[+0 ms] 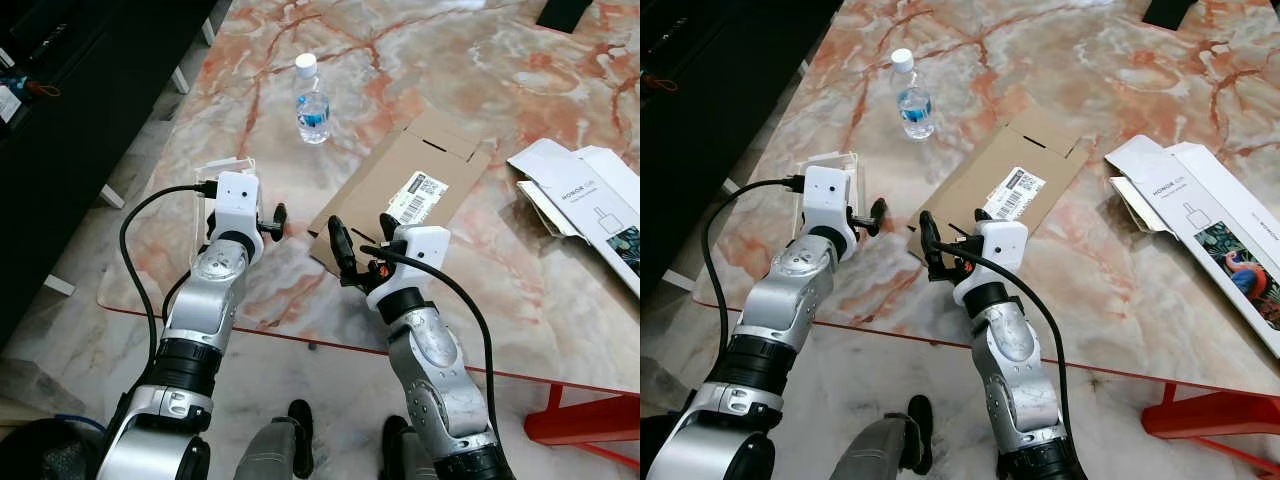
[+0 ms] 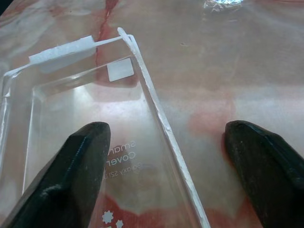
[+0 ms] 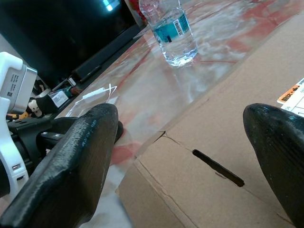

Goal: Picking trash to rubbish bin

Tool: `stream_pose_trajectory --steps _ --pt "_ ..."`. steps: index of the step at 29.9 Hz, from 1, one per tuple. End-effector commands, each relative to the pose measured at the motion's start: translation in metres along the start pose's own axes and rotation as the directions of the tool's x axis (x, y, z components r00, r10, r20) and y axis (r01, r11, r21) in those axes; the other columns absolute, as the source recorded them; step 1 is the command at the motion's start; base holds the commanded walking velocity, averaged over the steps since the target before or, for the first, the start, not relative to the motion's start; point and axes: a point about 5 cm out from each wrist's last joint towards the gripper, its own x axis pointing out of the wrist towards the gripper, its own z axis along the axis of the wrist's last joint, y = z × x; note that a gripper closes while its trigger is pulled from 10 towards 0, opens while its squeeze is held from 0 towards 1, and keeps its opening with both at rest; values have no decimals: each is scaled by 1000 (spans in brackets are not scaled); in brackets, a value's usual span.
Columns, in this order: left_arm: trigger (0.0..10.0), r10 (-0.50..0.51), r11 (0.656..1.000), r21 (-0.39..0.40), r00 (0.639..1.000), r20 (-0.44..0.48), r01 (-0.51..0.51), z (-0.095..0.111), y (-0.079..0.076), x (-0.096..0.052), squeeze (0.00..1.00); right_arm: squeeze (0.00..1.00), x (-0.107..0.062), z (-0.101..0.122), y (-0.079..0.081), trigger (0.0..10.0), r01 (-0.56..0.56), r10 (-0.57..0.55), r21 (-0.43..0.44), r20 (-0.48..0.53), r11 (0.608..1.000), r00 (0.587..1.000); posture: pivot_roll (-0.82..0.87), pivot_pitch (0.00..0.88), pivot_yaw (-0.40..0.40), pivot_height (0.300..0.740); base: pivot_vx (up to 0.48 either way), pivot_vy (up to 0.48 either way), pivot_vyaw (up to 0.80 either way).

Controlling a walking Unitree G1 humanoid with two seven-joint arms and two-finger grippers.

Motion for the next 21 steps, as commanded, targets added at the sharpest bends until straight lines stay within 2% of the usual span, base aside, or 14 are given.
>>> stream_pose_trajectory --steps 1,11,21 --pt "0 -18 1000 -15 1000 -21 18 -3 -1 1 0 0 0 -3 13 10000 -14 14 59 -4 998 1000 139 328 136 740 0 0 0" --pt "0 -92 996 -7 996 -21 92 1 -11 2 0 0 2 -3 12 10000 -13 13 56 -2 998 1000 140 317 139 740 0 0 0" --pt "0 -106 992 -68 992 -65 102 -3 -12 5 0 0 7 -1 11 10000 -19 19 44 4 999 1000 136 294 134 740 0 0 0"
